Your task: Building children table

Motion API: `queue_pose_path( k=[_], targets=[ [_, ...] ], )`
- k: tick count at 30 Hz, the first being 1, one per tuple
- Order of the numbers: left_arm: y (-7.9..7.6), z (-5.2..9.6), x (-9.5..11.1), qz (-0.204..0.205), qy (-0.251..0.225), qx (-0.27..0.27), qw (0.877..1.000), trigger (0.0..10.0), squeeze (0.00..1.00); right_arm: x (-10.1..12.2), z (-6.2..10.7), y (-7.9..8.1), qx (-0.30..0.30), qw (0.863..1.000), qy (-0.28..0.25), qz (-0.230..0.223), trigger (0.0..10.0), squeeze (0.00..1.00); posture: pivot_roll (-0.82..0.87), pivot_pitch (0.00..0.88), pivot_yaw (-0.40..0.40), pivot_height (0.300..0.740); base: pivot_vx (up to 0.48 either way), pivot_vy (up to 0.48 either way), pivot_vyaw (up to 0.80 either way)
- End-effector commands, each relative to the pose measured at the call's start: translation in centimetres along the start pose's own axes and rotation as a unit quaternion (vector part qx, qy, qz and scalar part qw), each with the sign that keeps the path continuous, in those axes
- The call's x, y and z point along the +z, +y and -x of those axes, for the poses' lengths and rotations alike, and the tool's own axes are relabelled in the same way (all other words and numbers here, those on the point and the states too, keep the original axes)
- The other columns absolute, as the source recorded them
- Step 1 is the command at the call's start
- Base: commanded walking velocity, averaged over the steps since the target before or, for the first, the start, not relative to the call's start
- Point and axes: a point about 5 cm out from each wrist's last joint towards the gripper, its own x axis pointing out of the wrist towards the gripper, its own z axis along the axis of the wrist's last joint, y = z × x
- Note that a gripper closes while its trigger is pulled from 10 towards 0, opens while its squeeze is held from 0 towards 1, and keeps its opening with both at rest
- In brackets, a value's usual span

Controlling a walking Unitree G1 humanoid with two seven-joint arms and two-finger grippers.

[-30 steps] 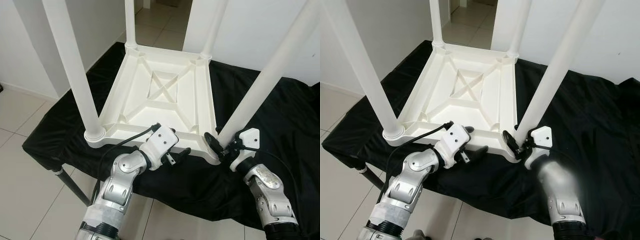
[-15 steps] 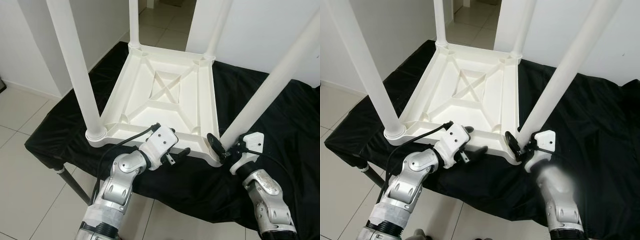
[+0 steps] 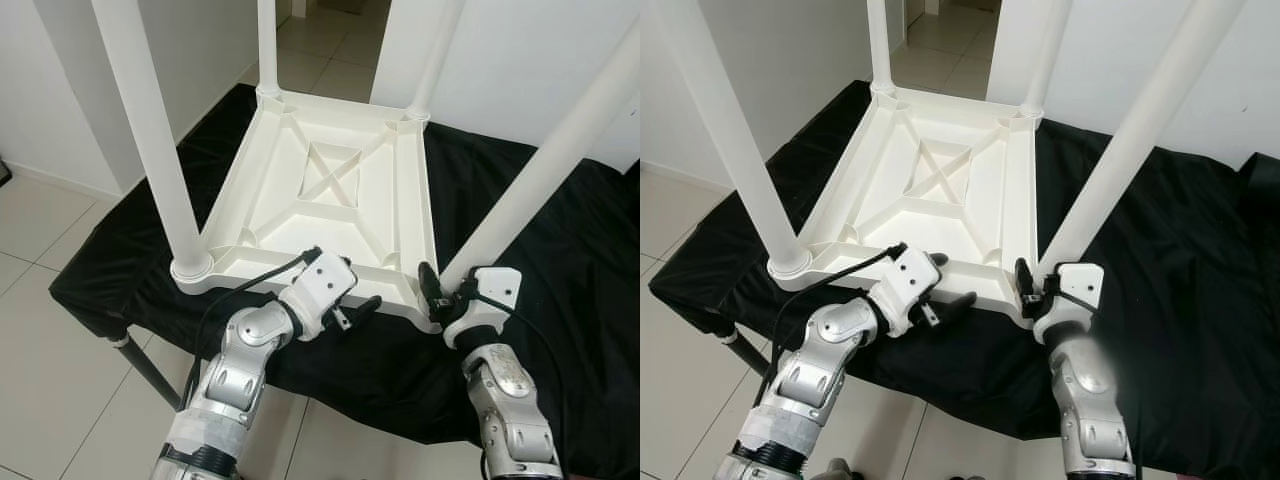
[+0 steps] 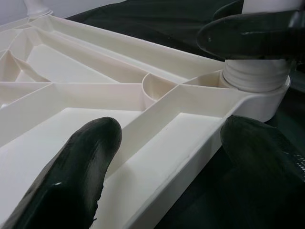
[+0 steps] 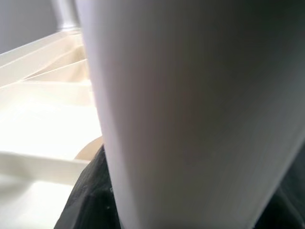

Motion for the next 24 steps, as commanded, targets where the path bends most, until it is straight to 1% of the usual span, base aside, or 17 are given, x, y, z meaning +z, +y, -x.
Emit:
queue_pose_path(
  k=[1, 3, 4, 5, 7, 10, 14, 20, 21, 24],
  targets=[
    [0.4, -0.1, 0.0, 0.0, 0.0, 0.072, 0.997, 10.0, 0.0, -0.6, 0.4, -0.8, -0.038, 0.999, 0.016, -0.003, 10.0, 0.0, 0.03, 0.103, -0.066, 0.74, 0.0, 0.0, 0.0],
    [0.5, 0.0, 0.0, 0.001, 0.001, 0.075, 0.997, 10.0, 0.0, -0.8, 0.9, 0.4, -0.083, 0.996, 0.013, -0.019, 10.0, 0.0, 0.03, 0.104, -0.066, 0.74, 0.0, 0.0, 0.0],
    [0.5, 0.0, 0.0, 0.001, 0.001, 0.075, 0.997, 10.0, 0.0, -0.8, 0.9, 0.4, -0.083, 0.996, 0.013, -0.019, 10.0, 0.0, 0.03, 0.104, -0.066, 0.74, 0.0, 0.0, 0.0],
    [0.6, 0.0, 0.0, 0.002, 0.001, 0.078, 0.997, 10.0, 0.0, -1.1, 1.1, 1.7, -0.1, 0.994, 0.02, -0.03, 10.0, 0.0, 0.04, 0.105, -0.064, 0.74, 0.0, 0.0, 0.0],
    [0.5, 0.0, 0.0, 0.001, 0.001, 0.079, 0.997, 10.0, 0.0, -1.0, 1.1, 2.0, -0.098, 0.995, 0.019, -0.027, 10.0, 0.0, 0.04, 0.105, -0.064, 0.74, 0.0, 0.0, 0.0],
    [0.5, 0.0, -0.1, 0.001, 0.002, 0.078, 0.997, 10.0, 0.0, -0.9, 0.9, 2.1, -0.094, 0.995, 0.016, -0.021, 10.0, 0.0, 0.03, 0.107, -0.061, 0.74, 0.0, 0.0, 0.0],
    [0.6, 0.0, -0.1, -0.002, 0.003, 0.077, 0.997, 10.0, 0.0, -0.8, 0.7, 1.7, -0.101, 0.995, 0.017, -0.015, 10.0, 0.0, 0.04, 0.107, -0.063, 0.74, 0.0, 0.0, 0.0],
    [0.8, 0.2, -0.1, -0.005, 0.004, 0.079, 0.997, 10.0, 0.0, -0.6, 0.5, 1.8, -0.099, 0.995, 0.017, -0.012, 10.0, 0.0, 0.04, 0.107, -0.063, 0.74, 0.0, 0.0, 0.0],
    [0.8, 0.2, -0.1, -0.005, 0.004, 0.079, 0.997, 10.0, 0.0, -0.6, 0.5, 1.7, -0.095, 0.995, 0.014, -0.01, 10.0, 1.0, 0.05, 0.107, -0.066, 0.74, 0.0, 0.0, 0.0],
    [0.7, 0.2, -0.1, -0.004, 0.004, 0.08, 0.997, 10.0, 0.0, -0.4, 0.5, 1.4, -0.09, 0.996, 0.01, -0.003, 10.0, 1.0, 0.05, 0.107, -0.067, 0.74, 0.0, 0.0, 0.0]
  ],
)
